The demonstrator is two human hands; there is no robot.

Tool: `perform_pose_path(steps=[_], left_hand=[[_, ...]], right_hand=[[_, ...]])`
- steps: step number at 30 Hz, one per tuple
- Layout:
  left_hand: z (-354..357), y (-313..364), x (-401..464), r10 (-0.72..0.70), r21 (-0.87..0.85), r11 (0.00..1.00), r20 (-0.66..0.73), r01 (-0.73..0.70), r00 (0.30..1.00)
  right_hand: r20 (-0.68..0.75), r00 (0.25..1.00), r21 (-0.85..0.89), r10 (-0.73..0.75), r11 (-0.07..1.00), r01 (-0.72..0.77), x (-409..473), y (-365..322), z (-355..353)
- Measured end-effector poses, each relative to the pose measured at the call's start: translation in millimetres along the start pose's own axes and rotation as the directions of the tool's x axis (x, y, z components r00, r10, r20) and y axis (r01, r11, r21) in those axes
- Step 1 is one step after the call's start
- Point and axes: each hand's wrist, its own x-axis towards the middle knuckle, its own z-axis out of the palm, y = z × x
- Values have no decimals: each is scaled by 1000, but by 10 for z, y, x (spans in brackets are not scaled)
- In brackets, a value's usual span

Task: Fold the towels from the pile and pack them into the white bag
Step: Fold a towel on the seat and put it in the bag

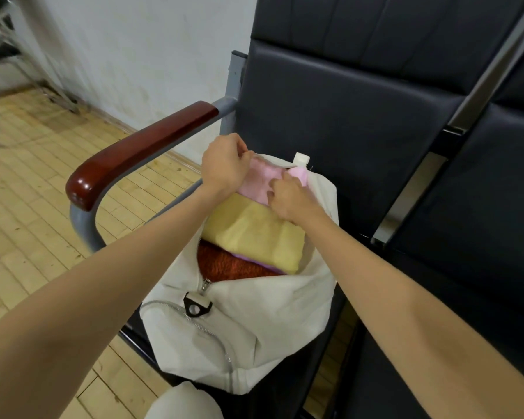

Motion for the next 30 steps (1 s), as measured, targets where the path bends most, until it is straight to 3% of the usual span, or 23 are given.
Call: perform_pose_path(steps=[4,6,8,10,12,14,18,21,26,30], left_hand=[[18,108,-211,121,170,976,98,-137,988],[27,153,-325,272,263,917,139,-300,952],[36,215,-397,384,339,827,244,-449,891],[88,273,-465,318,309,821,449,-480,835],[177,351,-528,180,263,851,667,-454,723],[319,400,-565,137,228,864,752,-449,645],[633,355,-512,111,177,900,791,-399,602],[758,271,-547,42,232,892,812,-388,582],[867,209,-489,13,239,902,816,-358,578],[867,192,-491,56,183,926,800,-331,598]], right_hand=[[95,995,41,-20,999,16,-394,187,-12],[-103,994,45,-33,998,38,-542,255,-99],[-293,956,-63,-26,998,8,-678,363,-172],[-280,959,-75,35,995,-58,-760,509,-195],[-141,986,47,92,995,-86,-816,625,-206],[-76,993,117,88,990,-79,-837,692,-204],[-131,989,118,67,992,-52,-774,724,-188],[-148,988,177,34,984,-7,-739,714,-206],[-356,934,275,14,957,90,-805,640,-331],[-305,952,270,-20,957,106,-835,655,-369]])
